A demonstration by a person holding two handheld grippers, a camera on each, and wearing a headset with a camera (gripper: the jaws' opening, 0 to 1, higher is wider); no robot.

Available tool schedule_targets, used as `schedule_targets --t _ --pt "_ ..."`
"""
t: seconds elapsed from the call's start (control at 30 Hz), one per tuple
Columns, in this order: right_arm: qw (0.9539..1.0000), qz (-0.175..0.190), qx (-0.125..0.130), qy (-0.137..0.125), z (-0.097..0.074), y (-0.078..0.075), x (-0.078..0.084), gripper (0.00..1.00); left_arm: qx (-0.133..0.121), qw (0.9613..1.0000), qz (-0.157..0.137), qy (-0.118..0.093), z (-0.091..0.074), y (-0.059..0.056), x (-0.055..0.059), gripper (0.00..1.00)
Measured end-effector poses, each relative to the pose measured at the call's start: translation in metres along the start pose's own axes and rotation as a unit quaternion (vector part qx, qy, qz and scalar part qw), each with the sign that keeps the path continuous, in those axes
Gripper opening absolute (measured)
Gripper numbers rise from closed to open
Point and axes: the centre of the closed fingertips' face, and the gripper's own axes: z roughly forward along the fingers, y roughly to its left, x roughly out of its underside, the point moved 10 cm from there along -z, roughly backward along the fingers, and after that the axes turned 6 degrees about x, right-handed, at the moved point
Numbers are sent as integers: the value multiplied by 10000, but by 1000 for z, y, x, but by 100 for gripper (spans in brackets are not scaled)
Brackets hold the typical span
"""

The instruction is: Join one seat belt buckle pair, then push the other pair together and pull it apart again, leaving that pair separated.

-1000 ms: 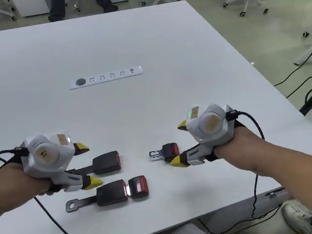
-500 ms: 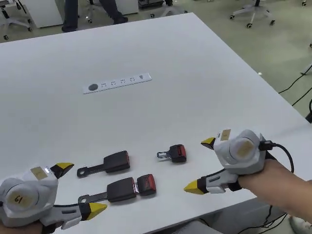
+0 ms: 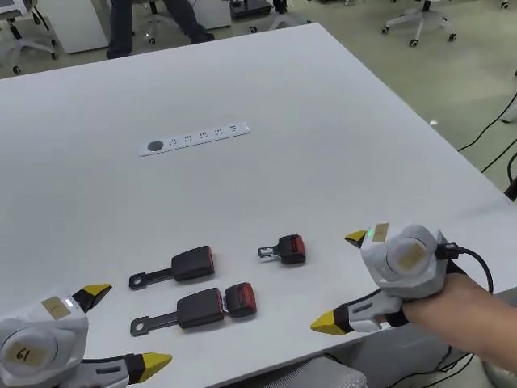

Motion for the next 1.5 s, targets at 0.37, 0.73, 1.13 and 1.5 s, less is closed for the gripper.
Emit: schedule_targets --t 0.37,0.73,1.13,1.5 --pt "9999 104 113 -41 -13 3 2 100 -269 9994 -134 -150 -12 -7 5 100" --pt "9998 73 154 -54 -17 8 2 100 -239 9994 -192 -167 -16 -20 5 100" --pt "9998 72 170 -81 -18 11 0 100 -305 9985 -349 -290 -22 -19 3 100" --pt "9995 168 200 -147 -9 8 -5 100 -331 9986 -323 -260 -20 -10 8 100"
